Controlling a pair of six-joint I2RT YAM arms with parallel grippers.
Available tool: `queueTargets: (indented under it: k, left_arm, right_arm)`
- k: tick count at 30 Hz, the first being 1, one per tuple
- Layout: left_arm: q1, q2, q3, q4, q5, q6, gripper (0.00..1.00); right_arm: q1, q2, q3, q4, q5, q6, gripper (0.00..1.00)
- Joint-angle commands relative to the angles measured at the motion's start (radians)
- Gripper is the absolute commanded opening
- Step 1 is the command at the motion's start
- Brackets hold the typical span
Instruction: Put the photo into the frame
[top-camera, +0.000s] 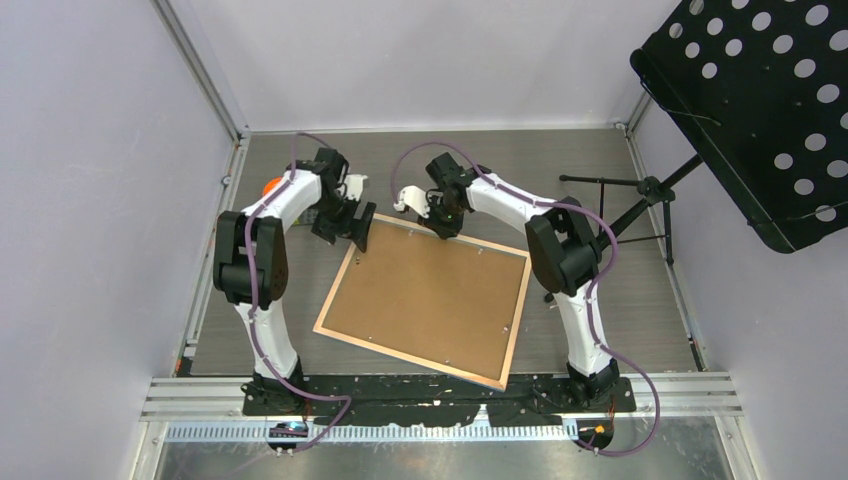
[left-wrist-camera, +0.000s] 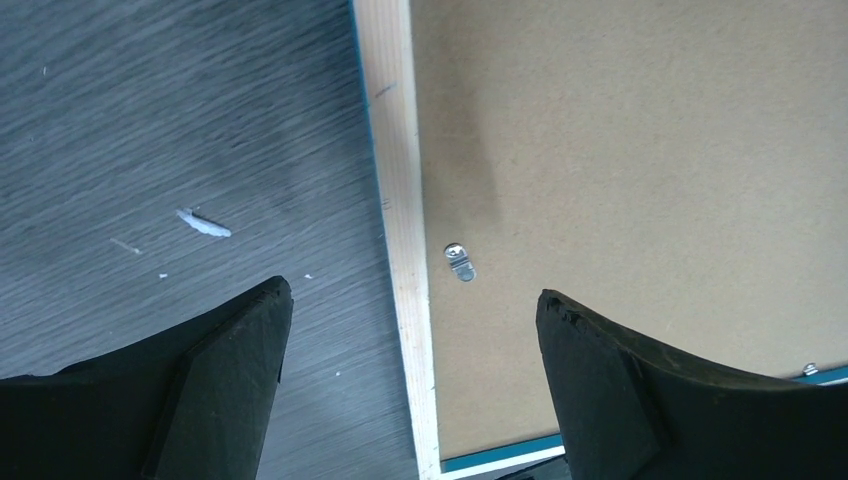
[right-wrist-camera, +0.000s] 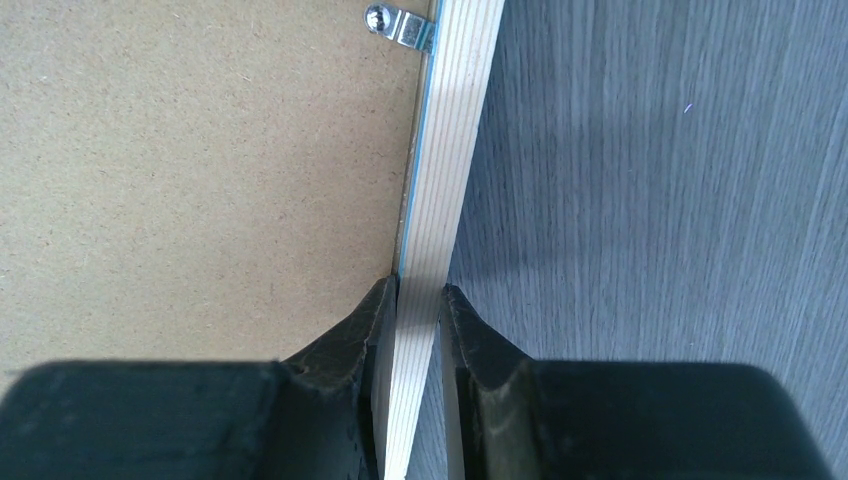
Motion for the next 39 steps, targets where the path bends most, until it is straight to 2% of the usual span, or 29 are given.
queueTargets:
  k: [1, 17, 27, 39]
  left_arm:
    - [-0.018, -0.024, -0.033, 0.038, -0.067, 0.003, 0.89]
    - [-0.072, -0.024, -0.064, 0.057, -0.168, 0.003, 0.75]
    - [-0.105, -0.065, -0.132, 0.09, -0.199, 0.001, 0.74]
    - [-0.119, -0.09, -0.171, 0.104, -0.205, 0.004, 0.67]
  right_arm:
    - [0.021, -0.052, -0.028, -0.027, -0.044, 0.006, 0.06]
    - [0.021, -0.067, -0.057, -0.001, -0.062, 0.026, 0.06]
    - [0.02, -0.095, -0.116, 0.015, -0.068, -0.005, 0.06]
    - [0.022, -0.114, -0.134, 0.025, -0.072, -0.023, 0.06]
